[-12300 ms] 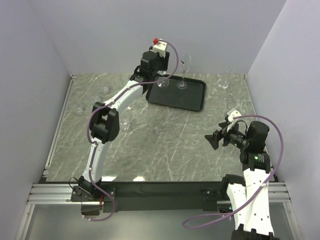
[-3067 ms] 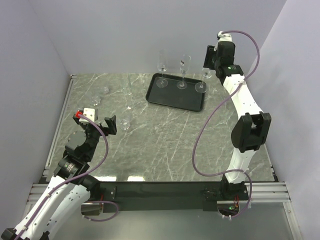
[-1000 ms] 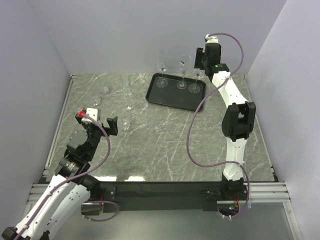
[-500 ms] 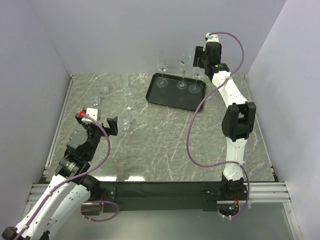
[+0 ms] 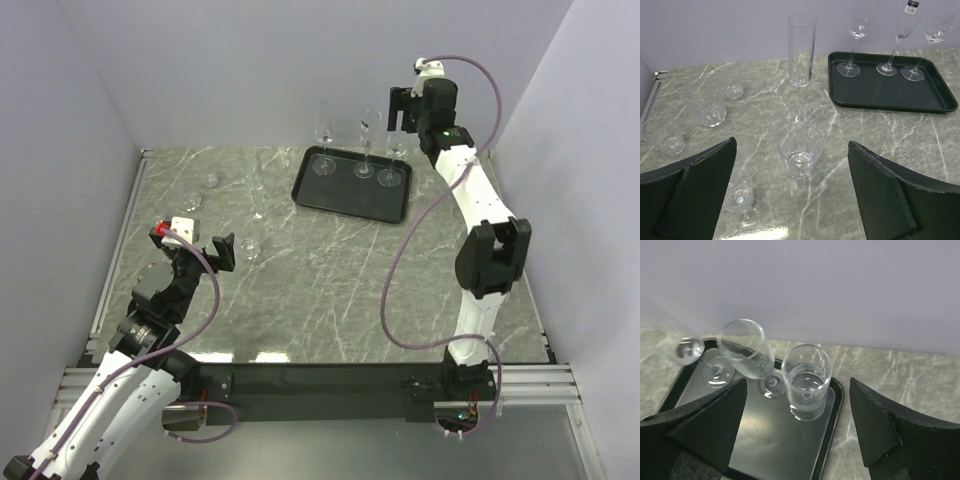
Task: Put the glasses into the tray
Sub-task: Place the glass into the tray, then grab a glass with a robot arm
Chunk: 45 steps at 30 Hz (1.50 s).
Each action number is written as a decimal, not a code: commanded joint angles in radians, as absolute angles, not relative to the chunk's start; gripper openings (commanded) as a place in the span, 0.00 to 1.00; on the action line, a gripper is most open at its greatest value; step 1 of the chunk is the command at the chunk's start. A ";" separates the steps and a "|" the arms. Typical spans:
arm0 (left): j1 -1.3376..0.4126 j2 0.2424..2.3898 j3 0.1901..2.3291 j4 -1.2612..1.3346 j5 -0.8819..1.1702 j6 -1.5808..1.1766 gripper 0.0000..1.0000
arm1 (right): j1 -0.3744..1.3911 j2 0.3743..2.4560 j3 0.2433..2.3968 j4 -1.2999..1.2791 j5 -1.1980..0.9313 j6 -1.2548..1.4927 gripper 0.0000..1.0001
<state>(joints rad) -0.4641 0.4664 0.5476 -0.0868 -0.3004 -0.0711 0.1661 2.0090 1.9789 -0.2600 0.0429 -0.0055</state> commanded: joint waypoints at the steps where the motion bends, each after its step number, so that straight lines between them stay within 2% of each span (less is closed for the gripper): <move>1: -0.459 0.454 0.545 -0.046 -0.285 -0.066 0.99 | 0.172 1.861 1.901 -0.193 0.003 -0.060 0.89; 8: -0.459 0.459 0.541 -0.040 -0.275 -0.075 0.99 | 0.170 1.623 1.640 -0.134 -0.054 -0.100 0.91; 15: -0.451 0.502 0.568 -0.044 -0.235 -0.116 0.99 | 0.163 1.384 1.372 -0.204 -0.220 -0.185 0.91; 27: -0.400 0.641 0.632 -0.008 -0.037 -0.233 0.99 | 0.141 0.993 0.977 -0.311 -0.478 -0.268 0.91; 32: -0.347 0.765 0.690 0.018 0.043 -0.258 0.99 | 0.092 0.902 0.853 -0.282 -0.572 -0.252 0.93; 37: -0.276 0.905 0.808 0.003 0.138 -0.296 0.99 | -0.126 0.842 0.789 -0.245 -0.828 -0.170 0.93; 45: -0.193 1.167 1.072 -0.124 0.225 -0.359 0.99 | -0.186 0.818 0.755 -0.272 -0.877 -0.195 0.93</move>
